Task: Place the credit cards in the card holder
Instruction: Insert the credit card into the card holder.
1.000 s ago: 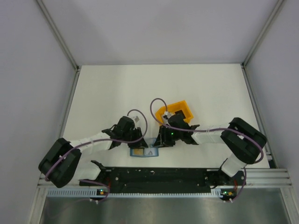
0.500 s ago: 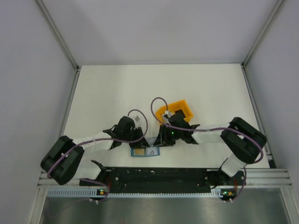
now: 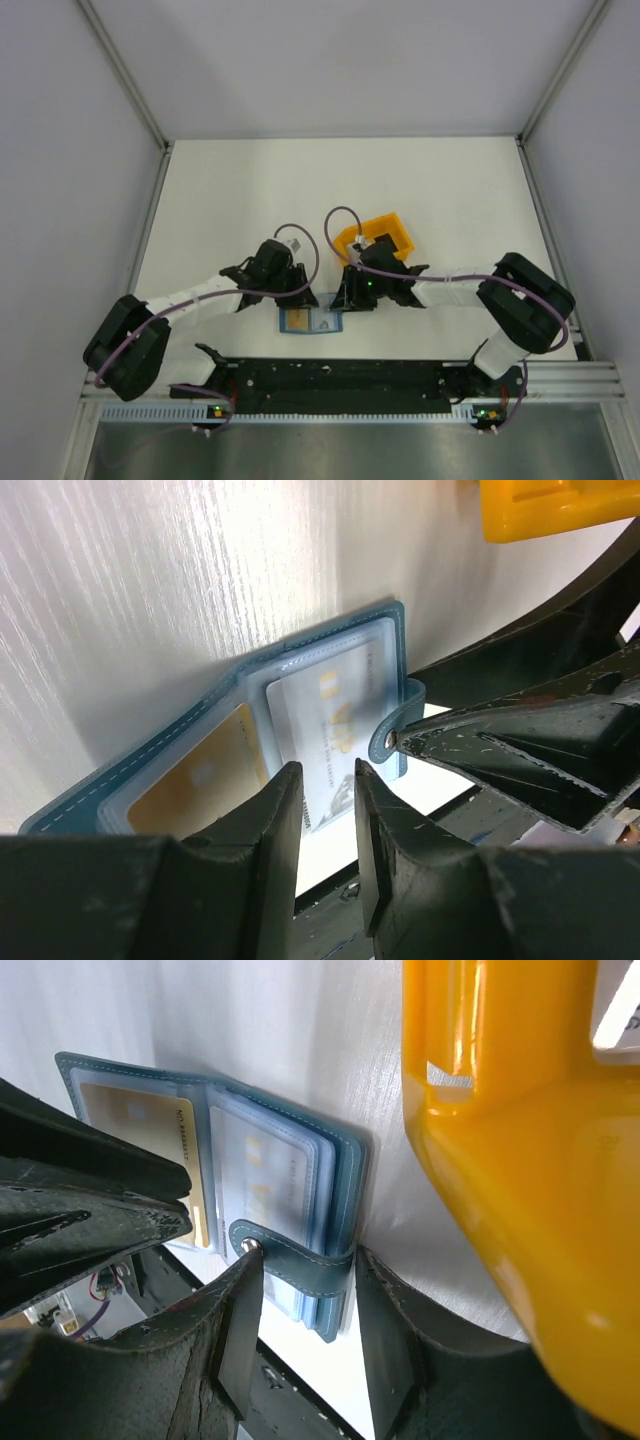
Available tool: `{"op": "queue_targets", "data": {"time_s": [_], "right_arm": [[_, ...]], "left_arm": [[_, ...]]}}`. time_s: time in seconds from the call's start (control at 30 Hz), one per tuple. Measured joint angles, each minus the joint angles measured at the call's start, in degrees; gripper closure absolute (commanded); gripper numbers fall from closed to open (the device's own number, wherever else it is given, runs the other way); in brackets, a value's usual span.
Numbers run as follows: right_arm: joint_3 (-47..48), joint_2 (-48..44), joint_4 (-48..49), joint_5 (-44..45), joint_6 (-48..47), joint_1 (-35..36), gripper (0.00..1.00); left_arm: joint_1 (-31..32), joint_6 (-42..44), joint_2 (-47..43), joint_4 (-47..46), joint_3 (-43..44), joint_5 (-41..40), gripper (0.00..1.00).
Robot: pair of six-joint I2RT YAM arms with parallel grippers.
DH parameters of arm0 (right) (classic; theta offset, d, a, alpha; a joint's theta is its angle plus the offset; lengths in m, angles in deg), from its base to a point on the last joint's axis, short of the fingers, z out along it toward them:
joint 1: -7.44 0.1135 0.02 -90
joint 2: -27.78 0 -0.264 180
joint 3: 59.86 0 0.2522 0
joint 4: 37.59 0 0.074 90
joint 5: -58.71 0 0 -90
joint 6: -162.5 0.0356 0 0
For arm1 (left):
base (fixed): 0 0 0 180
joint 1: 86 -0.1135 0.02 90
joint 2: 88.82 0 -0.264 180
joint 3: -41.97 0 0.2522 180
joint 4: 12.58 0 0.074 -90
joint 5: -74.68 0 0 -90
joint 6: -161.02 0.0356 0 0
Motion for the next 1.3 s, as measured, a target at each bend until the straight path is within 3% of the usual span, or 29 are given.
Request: {"op": "queue_targets", "data": {"time_s": [0.7,1.3], "right_arm": [[0.2,0.81,0.76,-1.57,-0.07,0.0,0.58],[1.27,2.05,0.9,-2.69,-0.07,0.0,0.57]], "left_arm": [[0.07,-0.9,2.12,1.88,0.48,-1.46,0.62],[0.28,-4.9,5.18,-9.31,-2.62,3.91,0.66]]}}
